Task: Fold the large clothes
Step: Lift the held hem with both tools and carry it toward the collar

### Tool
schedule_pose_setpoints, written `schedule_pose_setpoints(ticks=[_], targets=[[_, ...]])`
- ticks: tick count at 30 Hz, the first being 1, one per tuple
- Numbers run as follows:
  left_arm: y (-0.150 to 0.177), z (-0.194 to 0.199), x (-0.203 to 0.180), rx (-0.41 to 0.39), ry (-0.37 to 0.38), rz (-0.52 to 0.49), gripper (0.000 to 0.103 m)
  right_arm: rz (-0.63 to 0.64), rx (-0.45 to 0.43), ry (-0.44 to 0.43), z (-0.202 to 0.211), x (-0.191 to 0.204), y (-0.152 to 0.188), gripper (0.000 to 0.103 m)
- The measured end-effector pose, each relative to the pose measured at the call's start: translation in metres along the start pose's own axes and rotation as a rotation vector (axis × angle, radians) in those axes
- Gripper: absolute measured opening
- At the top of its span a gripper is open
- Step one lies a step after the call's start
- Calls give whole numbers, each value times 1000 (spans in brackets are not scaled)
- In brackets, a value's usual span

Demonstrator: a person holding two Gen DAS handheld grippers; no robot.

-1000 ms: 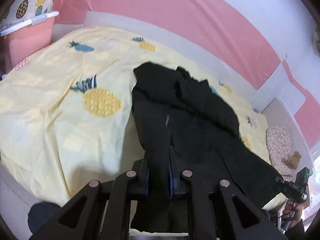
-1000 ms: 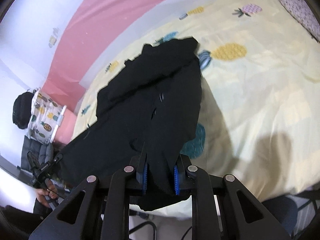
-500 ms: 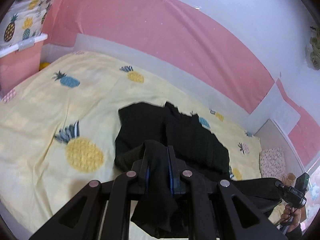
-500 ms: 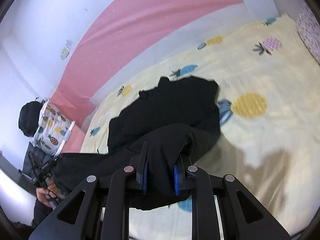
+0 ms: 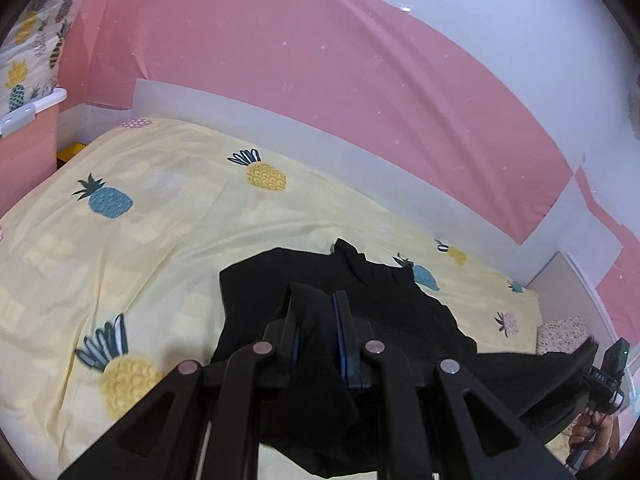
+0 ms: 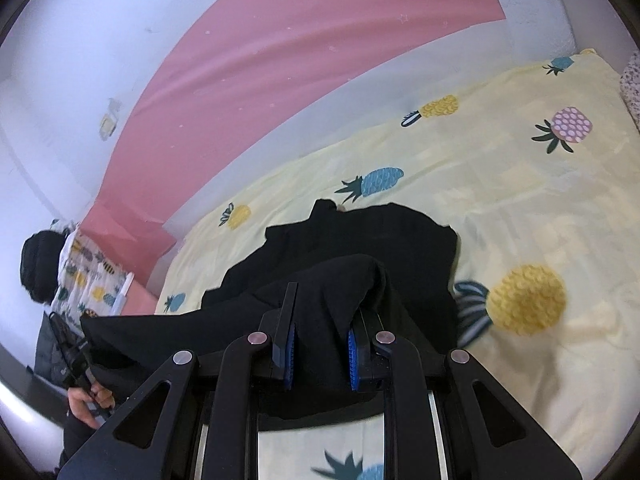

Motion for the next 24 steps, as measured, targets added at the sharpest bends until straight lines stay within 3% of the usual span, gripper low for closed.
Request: schedule_pose_setpoints(ticks=[10, 19, 24], targets=[[-7, -110, 5, 91, -78, -27, 15, -63, 75, 77, -100, -24, -34, 20], [15, -198, 26, 204, -157, -38, 15, -107, 184, 192, -189, -61, -27, 21], [30, -233, 39, 264, -192, -33, 20, -150, 234, 212, -217, -79, -18, 25]])
Point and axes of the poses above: each gripper's, at about its wrist camera, not at the fingertips, and z roughly against the way its jaws point, x to its left, y to its underside, the point moved 6 cm from there along -z, roughly the way its jaws point, and after that the axes turned 10 degrees about -x, right-handed, at the moved point
